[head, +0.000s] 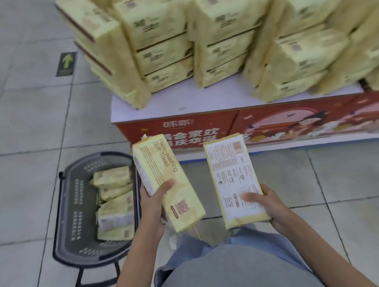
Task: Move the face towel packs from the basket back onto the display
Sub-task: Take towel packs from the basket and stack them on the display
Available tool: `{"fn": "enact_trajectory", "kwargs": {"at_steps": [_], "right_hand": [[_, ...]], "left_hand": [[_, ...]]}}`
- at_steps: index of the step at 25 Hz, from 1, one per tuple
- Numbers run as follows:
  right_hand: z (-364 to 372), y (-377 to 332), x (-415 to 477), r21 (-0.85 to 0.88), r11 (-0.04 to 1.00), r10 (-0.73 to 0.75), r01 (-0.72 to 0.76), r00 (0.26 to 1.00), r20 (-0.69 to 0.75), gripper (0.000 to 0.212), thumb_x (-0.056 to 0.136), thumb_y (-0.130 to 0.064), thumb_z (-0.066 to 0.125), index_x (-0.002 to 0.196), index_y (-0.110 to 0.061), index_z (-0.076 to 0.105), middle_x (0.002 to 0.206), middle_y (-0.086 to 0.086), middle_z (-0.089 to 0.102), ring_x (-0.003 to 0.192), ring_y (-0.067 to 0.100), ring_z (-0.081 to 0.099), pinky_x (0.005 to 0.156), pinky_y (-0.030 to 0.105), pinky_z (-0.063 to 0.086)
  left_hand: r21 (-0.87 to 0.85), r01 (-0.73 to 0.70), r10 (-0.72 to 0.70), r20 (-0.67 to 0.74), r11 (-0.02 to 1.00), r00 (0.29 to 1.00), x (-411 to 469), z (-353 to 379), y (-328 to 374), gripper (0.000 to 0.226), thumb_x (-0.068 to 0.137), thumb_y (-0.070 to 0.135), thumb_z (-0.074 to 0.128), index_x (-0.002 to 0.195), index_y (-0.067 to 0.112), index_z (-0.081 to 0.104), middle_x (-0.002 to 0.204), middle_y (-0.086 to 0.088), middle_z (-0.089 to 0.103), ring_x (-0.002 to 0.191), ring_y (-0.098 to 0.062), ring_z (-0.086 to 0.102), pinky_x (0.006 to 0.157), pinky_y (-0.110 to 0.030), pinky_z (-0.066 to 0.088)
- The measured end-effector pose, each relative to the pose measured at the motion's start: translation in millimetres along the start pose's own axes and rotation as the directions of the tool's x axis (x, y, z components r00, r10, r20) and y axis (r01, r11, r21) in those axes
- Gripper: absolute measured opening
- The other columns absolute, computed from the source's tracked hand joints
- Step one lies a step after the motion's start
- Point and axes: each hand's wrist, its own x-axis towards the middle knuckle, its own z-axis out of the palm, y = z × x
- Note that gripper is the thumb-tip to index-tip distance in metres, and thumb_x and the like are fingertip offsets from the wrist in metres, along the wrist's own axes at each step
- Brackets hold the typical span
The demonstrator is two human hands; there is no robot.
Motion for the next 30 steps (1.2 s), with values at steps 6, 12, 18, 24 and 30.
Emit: {"fn": "enact_trajectory", "kwargs": {"at_steps": [6,12,18,24,30], "right_hand": [[-115.7,-6.1,-7.5,0.044,0.998,-0.046,0.050,0.995,-0.091,0.051,0.069,-0.006,0.078,0.113,-0.010,0.051,0.104,0.006,0.068,0.087,0.022,0.068,0.059,0.027,0.054],[-186.5,-33.5,9.9,0.065,0.993,-0.093,0.098,0.993,-0.078,0.062,0.062,-0.013,0.081,0.115,-0.011,0.049,0.106,0.006,0.068,0.089,0.022,0.069,0.062,0.029,0.055],[-199.7,-84.5,40.8,0.096,0.989,-0.113,0.117,0.993,-0.043,0.043,0.075,-0.004,0.072,0.111,-0.012,0.050,0.106,0.006,0.068,0.088,0.022,0.068,0.064,0.030,0.057],[-203.9,-174.5,61.0,0.048,0.958,-0.283,0.284,0.959,-0.027,0.067,0.054,-0.013,0.080,0.114,-0.015,0.050,0.107,0.006,0.069,0.090,0.021,0.069,0.070,0.032,0.058],[-222.5,-280.2,69.3,-0.494,0.623,-0.714,0.607,0.698,-0.043,0.085,0.046,-0.039,0.082,0.121,-0.027,0.042,0.115,-0.002,0.058,0.105,0.016,0.058,0.083,0.034,0.050]], "left_hand": [[0.104,0.020,-0.030,0.095,0.994,0.995,-8.7,123.6,-46.6,0.058,0.075,0.012,0.070,0.128,0.021,0.049,0.119,-0.006,0.066,0.098,-0.026,0.066,0.071,-0.041,0.055],[0.063,0.025,-0.032,0.112,0.998,0.993,-14.0,188.0,-80.0,0.066,0.073,0.012,0.072,0.133,0.020,0.046,0.121,-0.009,0.064,0.103,-0.031,0.064,0.065,-0.040,0.058],[0.059,0.005,-0.009,0.058,0.998,0.998,4.5,211.3,-62.3,0.070,0.067,0.020,0.073,0.132,0.025,0.047,0.121,-0.005,0.065,0.105,-0.030,0.064,0.076,-0.045,0.055],[0.030,0.014,-0.017,0.103,0.999,0.995,49.2,268.6,-18.2,0.075,0.061,0.025,0.072,0.131,0.022,0.047,0.121,-0.004,0.066,0.106,-0.029,0.063,0.076,-0.042,0.055],[0.011,-0.005,0.004,0.150,1.000,0.989,80.4,318.0,26.3,0.077,0.058,0.027,0.075,0.131,0.019,0.049,0.121,-0.007,0.065,0.107,-0.029,0.063,0.077,-0.041,0.054]]}}
